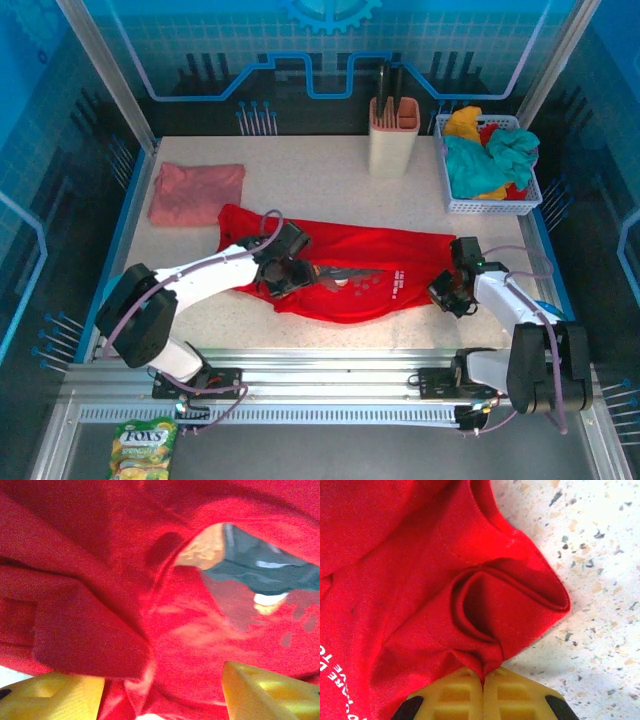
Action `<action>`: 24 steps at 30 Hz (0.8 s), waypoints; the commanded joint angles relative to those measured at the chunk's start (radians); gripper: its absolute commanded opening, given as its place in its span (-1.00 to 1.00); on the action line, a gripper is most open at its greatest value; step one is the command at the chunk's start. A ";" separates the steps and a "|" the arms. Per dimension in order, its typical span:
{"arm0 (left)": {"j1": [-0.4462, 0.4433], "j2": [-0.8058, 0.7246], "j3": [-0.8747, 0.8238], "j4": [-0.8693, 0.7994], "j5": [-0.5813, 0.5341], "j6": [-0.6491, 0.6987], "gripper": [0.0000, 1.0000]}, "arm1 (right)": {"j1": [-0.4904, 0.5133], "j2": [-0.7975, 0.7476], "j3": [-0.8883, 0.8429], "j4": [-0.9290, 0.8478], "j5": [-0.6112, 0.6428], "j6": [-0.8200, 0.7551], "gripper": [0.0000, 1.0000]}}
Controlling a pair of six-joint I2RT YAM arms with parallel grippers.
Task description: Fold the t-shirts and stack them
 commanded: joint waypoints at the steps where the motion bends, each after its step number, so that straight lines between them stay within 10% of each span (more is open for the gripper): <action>1: 0.019 -0.102 0.045 -0.103 0.005 0.072 0.28 | -0.014 0.019 0.002 -0.001 -0.002 -0.014 -1.00; 16: 0.203 -0.276 -0.287 0.107 0.102 0.010 -0.31 | -0.018 0.007 0.002 -0.003 -0.009 -0.013 -1.00; 24: 0.194 -0.321 -0.281 0.059 -0.048 0.255 -0.33 | -0.029 0.005 0.007 -0.007 -0.019 -0.022 -1.00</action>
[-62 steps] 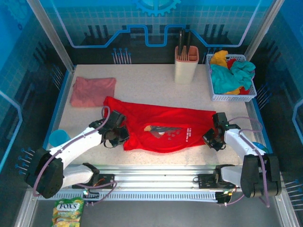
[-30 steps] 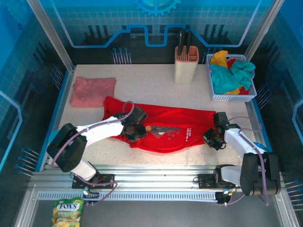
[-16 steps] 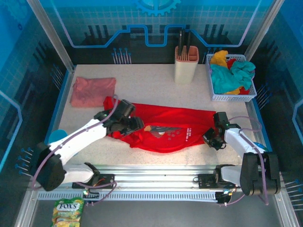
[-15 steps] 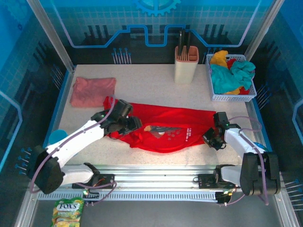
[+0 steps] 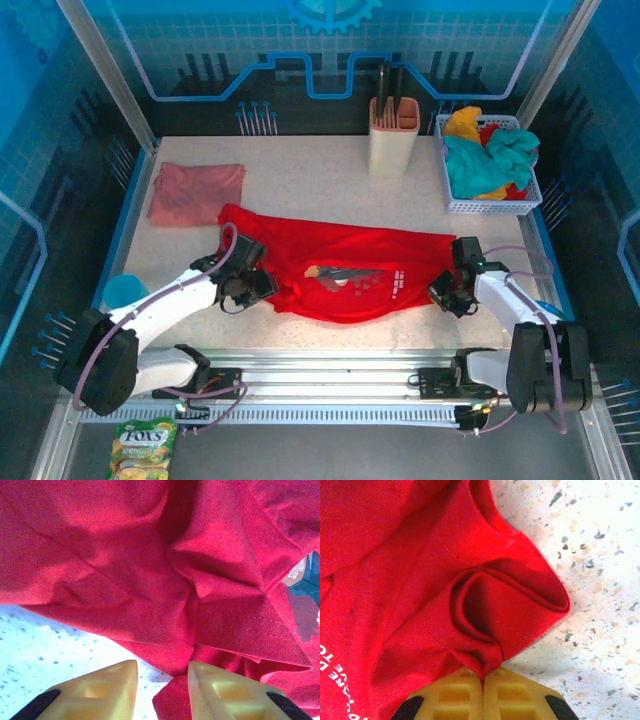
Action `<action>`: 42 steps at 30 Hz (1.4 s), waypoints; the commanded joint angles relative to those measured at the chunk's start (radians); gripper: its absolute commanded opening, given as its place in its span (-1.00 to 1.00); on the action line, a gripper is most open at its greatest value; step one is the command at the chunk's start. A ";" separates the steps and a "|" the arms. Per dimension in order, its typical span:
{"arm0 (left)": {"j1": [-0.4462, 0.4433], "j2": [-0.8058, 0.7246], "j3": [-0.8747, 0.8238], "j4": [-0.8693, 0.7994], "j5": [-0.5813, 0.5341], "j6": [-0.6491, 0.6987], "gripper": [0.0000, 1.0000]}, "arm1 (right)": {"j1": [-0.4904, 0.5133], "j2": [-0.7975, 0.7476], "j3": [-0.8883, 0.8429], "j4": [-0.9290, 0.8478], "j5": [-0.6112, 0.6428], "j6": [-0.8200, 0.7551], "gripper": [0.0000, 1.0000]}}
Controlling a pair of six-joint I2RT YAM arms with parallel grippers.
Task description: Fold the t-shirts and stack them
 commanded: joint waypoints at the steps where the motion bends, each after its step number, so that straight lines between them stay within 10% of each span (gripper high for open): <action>1: -0.012 -0.034 0.029 -0.008 -0.066 0.158 -0.31 | -0.021 0.009 0.005 -0.002 -0.015 -0.014 -1.00; 42: -0.232 0.266 0.160 0.038 -0.336 0.293 -0.39 | -0.045 0.038 -0.010 0.018 -0.039 -0.031 -1.00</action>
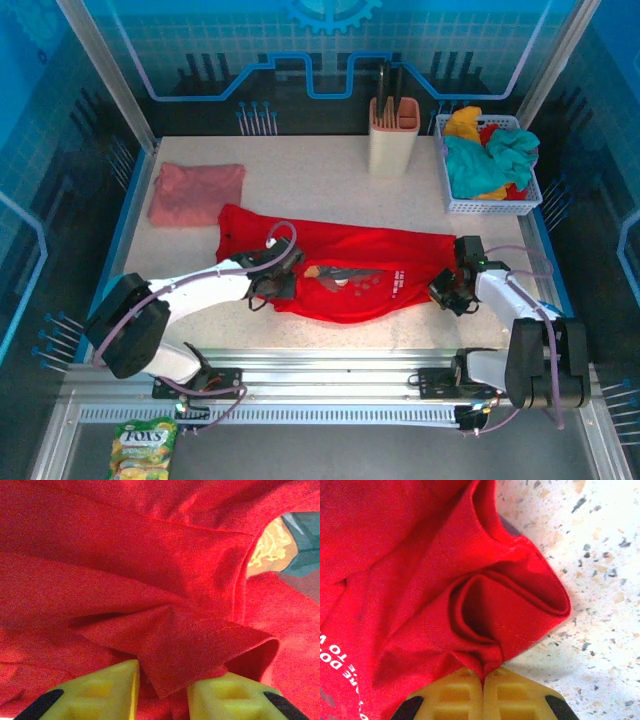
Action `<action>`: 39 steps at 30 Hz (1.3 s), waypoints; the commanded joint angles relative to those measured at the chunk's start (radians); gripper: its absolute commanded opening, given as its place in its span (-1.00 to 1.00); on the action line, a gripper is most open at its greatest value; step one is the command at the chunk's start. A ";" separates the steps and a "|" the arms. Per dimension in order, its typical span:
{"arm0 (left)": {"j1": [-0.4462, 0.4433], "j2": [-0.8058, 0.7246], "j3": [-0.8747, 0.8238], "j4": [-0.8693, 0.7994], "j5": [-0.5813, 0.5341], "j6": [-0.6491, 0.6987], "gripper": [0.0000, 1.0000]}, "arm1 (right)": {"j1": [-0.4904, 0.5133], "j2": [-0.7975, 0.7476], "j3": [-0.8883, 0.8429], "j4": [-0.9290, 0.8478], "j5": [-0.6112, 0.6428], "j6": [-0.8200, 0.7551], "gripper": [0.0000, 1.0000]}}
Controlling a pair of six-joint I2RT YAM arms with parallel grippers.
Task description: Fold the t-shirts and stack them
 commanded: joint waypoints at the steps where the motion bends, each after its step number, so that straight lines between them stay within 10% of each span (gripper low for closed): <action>1: -0.008 0.024 0.029 -0.026 -0.062 -0.018 -0.40 | -0.020 0.017 -0.012 -0.009 0.005 -0.015 -1.00; 10: -0.012 0.033 0.048 -0.049 -0.104 -0.015 -0.57 | -0.024 0.026 -0.014 -0.003 0.001 -0.015 -1.00; 14: -0.015 0.037 0.066 -0.072 -0.111 0.001 -1.00 | -0.026 0.023 -0.009 -0.008 0.000 -0.020 -1.00; 39: 0.022 -0.381 0.382 -0.903 -0.257 -0.187 -1.00 | -0.115 -0.205 0.055 -0.345 -0.018 -0.177 -1.00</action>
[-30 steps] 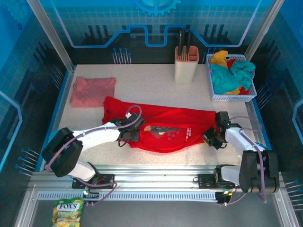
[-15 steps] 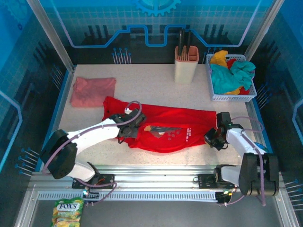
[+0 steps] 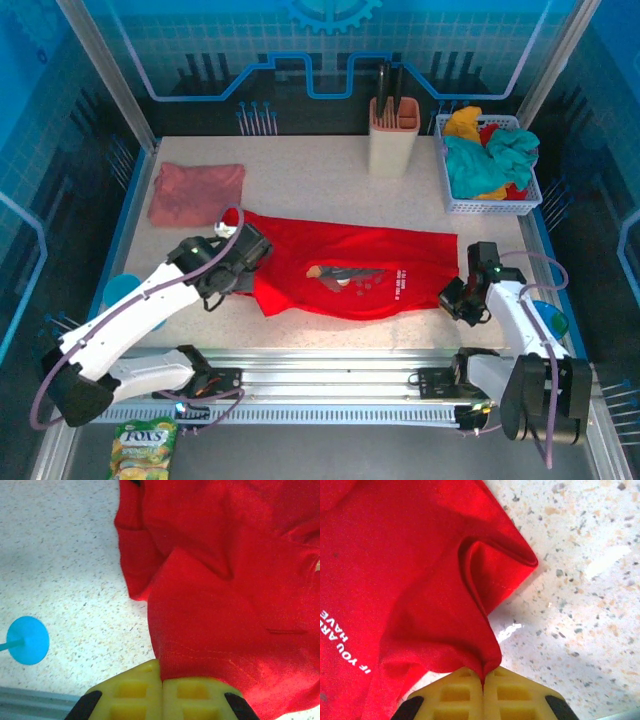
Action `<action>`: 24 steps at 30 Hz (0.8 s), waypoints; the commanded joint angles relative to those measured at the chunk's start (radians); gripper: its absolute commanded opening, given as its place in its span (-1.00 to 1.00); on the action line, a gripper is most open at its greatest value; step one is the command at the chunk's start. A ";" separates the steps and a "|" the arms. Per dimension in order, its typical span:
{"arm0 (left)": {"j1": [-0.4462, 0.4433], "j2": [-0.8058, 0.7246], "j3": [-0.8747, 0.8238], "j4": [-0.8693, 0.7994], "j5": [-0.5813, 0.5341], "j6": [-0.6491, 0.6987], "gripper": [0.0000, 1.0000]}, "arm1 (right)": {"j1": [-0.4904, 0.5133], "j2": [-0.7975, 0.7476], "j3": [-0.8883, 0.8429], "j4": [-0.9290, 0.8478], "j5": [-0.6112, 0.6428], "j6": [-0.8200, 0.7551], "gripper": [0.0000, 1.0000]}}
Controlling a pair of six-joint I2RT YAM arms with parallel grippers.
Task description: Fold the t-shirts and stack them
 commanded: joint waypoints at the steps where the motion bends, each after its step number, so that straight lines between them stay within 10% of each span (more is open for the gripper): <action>1: 0.025 -0.032 0.066 -0.132 -0.010 -0.048 -1.00 | -0.026 -0.025 0.037 -0.082 -0.028 -0.038 -1.00; 24: 0.259 0.130 0.126 0.000 0.066 0.179 -1.00 | -0.126 0.172 0.214 -0.106 -0.143 -0.215 -1.00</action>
